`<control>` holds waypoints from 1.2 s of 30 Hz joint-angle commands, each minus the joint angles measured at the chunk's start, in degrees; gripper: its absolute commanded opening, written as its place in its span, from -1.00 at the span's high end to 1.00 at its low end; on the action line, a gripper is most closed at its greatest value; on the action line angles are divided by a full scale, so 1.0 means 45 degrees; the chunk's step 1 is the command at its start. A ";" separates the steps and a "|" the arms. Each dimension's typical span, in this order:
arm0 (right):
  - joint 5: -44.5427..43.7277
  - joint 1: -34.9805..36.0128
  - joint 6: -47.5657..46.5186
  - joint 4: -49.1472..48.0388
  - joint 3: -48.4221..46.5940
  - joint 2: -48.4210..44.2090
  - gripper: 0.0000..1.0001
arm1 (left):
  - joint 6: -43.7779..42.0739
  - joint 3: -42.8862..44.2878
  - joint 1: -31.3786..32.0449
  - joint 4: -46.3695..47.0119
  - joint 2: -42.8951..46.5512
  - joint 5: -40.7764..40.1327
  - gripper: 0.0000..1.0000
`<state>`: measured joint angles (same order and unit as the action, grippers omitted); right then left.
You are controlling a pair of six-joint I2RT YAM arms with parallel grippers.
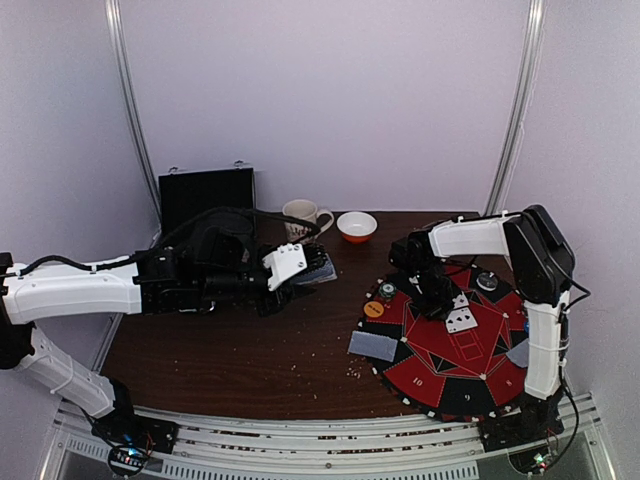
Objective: Distribute texas hold em gaming equipment
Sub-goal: Flop the poker card into the community card area.
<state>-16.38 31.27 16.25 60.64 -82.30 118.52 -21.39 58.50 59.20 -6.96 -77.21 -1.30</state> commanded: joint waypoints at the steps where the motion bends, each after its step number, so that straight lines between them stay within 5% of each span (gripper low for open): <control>1: -0.0534 0.0008 -0.0237 -0.0231 -0.0142 0.0431 1.00 | -0.0118 0.0156 0.0028 0.0561 0.0162 -0.0005 0.31; 36: -0.1199 -0.0112 -0.0816 -0.0207 -0.2129 0.1385 1.00 | -0.0140 0.0130 0.0028 0.0592 0.0361 -0.0082 0.31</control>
<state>-21.69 31.16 12.25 60.31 -90.30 123.61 -21.39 58.50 59.20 -6.94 -77.19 -1.32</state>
